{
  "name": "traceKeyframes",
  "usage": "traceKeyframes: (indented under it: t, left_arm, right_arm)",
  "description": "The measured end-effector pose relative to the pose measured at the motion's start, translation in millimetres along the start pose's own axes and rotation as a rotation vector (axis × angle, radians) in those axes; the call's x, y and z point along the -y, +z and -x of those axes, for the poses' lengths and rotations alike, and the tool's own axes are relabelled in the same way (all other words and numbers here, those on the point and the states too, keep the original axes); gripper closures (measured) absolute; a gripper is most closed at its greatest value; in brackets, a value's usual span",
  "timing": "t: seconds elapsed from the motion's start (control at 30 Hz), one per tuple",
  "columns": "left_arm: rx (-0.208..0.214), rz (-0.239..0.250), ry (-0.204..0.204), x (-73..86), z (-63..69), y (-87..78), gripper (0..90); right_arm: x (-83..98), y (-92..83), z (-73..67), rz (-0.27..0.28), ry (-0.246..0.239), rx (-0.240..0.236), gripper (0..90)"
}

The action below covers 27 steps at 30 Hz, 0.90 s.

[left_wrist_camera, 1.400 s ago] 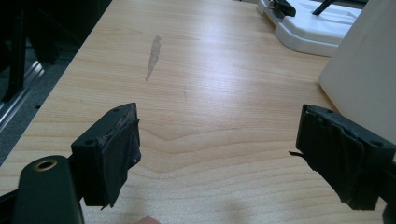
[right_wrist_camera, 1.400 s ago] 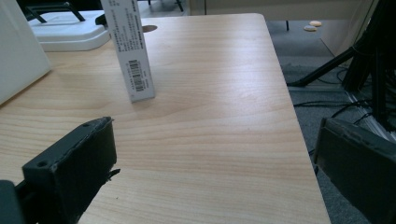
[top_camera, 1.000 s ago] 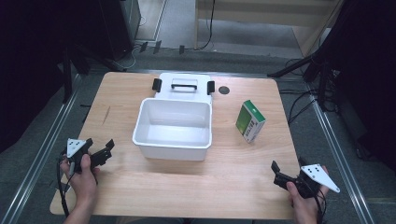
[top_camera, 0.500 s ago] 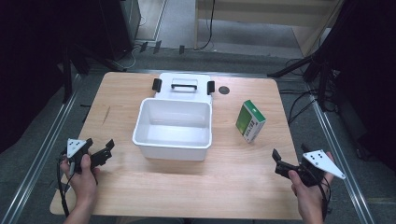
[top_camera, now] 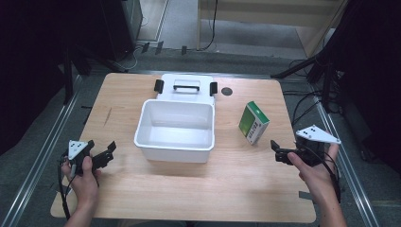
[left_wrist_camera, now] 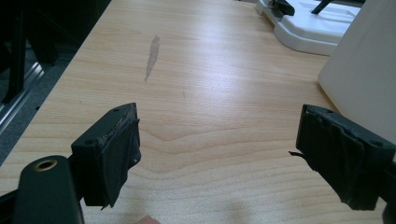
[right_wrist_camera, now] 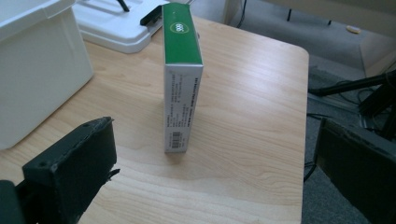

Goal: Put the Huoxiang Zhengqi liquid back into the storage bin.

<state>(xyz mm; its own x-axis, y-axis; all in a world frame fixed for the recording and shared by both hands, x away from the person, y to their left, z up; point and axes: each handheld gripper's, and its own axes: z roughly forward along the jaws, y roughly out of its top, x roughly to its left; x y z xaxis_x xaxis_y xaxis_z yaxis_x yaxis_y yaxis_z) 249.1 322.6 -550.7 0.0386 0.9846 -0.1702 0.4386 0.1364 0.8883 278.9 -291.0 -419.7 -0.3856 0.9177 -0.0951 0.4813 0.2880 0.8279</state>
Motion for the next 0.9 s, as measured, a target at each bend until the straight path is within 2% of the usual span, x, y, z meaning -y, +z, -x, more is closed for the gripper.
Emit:
traceKeyframes:
  t: [0.1,0.3,0.43,0.53,0.63,0.77,0.9]
  left_arm:
    - [-0.001,0.000,-0.002,0.0,0.2,0.0,14.7]
    - [-0.001,-0.001,0.001,0.0,0.8,0.2,14.8]
    - [-0.001,-0.003,0.001,0.0,0.8,0.1,14.7]
    - [0.002,-0.005,0.001,-0.1,0.7,0.2,14.8]
    - [0.000,-0.004,0.002,0.0,0.8,0.3,14.8]
    - [0.001,-0.004,0.003,0.0,0.9,0.3,14.8]
    - [0.001,-0.006,0.003,-0.1,0.8,0.3,14.8]
  right_arm:
    - [-6.9,2.9,1.2,-0.048,-0.009,-0.005,0.0]
    - [-23.6,9.6,1.8,-0.182,-0.032,-0.007,0.0]
    - [-33.9,14.5,1.2,-0.273,-0.039,-0.033,0.0]
    - [-37.5,19.1,-0.6,-0.338,-0.062,-0.044,0.0]
    - [-40.3,25.6,-0.9,-0.404,-0.057,-0.065,0.0]
    - [-43.4,33.7,-5.2,-0.486,-0.064,-0.055,1.1]
    - [-47.7,40.9,-9.4,-0.554,-0.074,-0.067,1.1]
